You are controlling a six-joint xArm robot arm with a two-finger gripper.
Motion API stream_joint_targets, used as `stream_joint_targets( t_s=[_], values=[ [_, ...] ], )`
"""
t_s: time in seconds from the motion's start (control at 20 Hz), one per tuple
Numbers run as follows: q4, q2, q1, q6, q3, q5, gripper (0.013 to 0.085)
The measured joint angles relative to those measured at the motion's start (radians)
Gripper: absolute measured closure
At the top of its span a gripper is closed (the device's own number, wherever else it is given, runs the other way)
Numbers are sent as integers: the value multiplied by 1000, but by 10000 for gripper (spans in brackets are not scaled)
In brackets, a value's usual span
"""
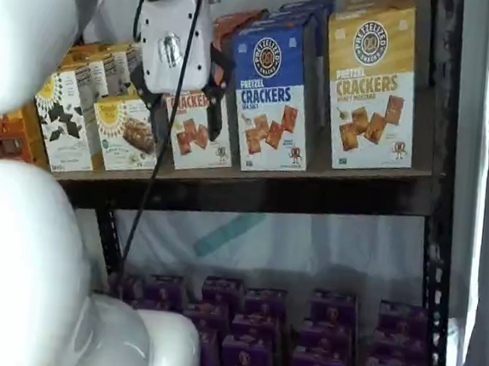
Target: Retrieve the yellow and white box located on the top shelf, the sixth one from the left
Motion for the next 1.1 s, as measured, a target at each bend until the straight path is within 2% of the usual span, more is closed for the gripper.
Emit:
stream_joint_targets(
  t_s=[0.1,0.3,0.55,0.7,0.95,1.1],
  values=[
    [10,20,-9,-3,-18,33,130],
    [20,19,-15,-6,-18,32,130],
    [4,17,-19,-17,-13,11,130],
    [-14,12,-40,-45,-1,-30,130],
    [-50,21,-109,-124,14,-118,130],
    [-51,43,-189,-201,11,-176,130]
  ],
)
